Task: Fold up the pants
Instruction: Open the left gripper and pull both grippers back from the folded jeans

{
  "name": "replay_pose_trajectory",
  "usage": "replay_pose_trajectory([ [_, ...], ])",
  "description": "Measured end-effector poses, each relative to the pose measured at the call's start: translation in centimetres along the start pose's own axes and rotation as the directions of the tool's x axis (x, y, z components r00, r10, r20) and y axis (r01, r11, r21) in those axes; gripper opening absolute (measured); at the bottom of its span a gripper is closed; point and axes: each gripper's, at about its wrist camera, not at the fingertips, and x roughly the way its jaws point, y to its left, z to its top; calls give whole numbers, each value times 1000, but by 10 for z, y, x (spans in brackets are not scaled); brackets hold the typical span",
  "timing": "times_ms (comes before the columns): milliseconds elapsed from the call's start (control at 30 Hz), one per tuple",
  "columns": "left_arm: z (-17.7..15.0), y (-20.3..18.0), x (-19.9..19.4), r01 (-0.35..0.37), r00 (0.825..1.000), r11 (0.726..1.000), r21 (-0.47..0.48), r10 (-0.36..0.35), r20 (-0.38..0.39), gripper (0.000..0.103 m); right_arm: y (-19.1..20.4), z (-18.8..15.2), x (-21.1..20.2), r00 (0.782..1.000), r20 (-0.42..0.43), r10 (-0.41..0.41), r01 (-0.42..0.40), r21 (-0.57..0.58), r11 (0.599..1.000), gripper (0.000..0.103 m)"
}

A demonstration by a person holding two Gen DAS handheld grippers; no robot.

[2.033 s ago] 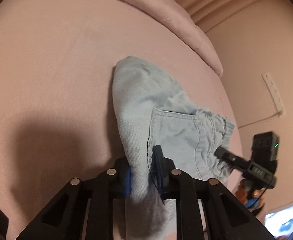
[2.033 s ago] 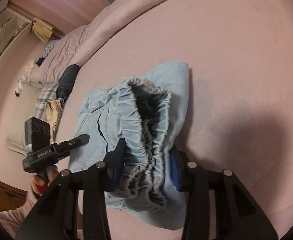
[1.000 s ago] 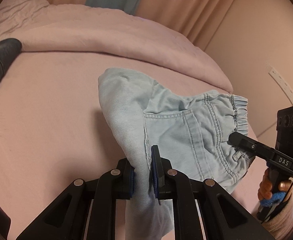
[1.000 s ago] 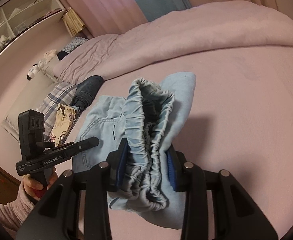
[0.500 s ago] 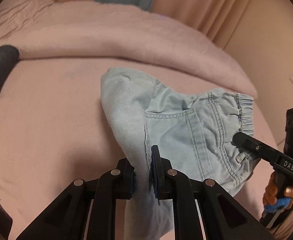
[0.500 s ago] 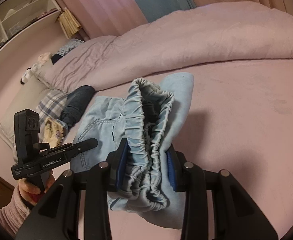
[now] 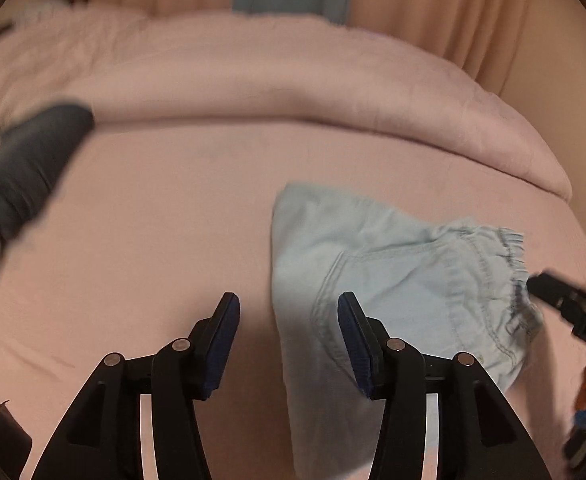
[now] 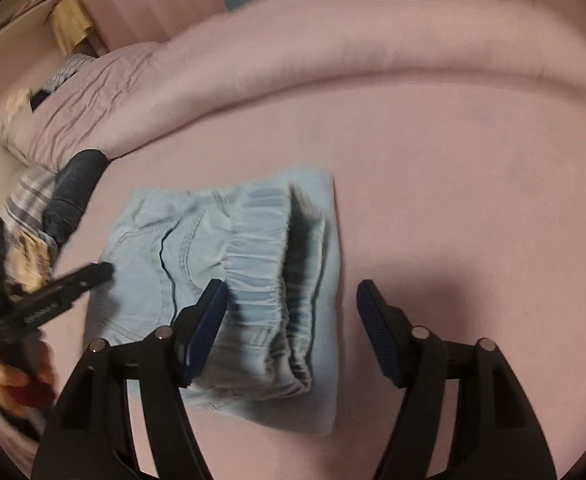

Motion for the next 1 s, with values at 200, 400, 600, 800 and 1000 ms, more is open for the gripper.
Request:
replay_pose_trajectory([
  [200, -23, -21, 19, 52, 994, 995, 86, -44, -97, 50, 19, -11, -25, 997, 48, 56, -50, -129, 990, 55],
  [400, -30, -30, 10, 14, 993, 990, 143, 3, -117, 50, 13, -28, 12, 993, -111, -32, 13, -175, 984, 45],
  [600, -12, -44, -55, -57, 998, 985, 163, 56, 8, 50, 22, -11, -47, 999, -32, -26, 20, -184, 983, 46],
  [800, -9, -53, -108, -95, 995, 985, 147, 94, 12, 52, 41, -15, -106, 1000, 15, -18, 21, -202, 979, 52],
  [1000, 5, -60, -137, -97, 995, 992, 75, 97, 15, 71, 62, -15, -146, 1000, 22, -18, 22, -198, 980, 56],
])
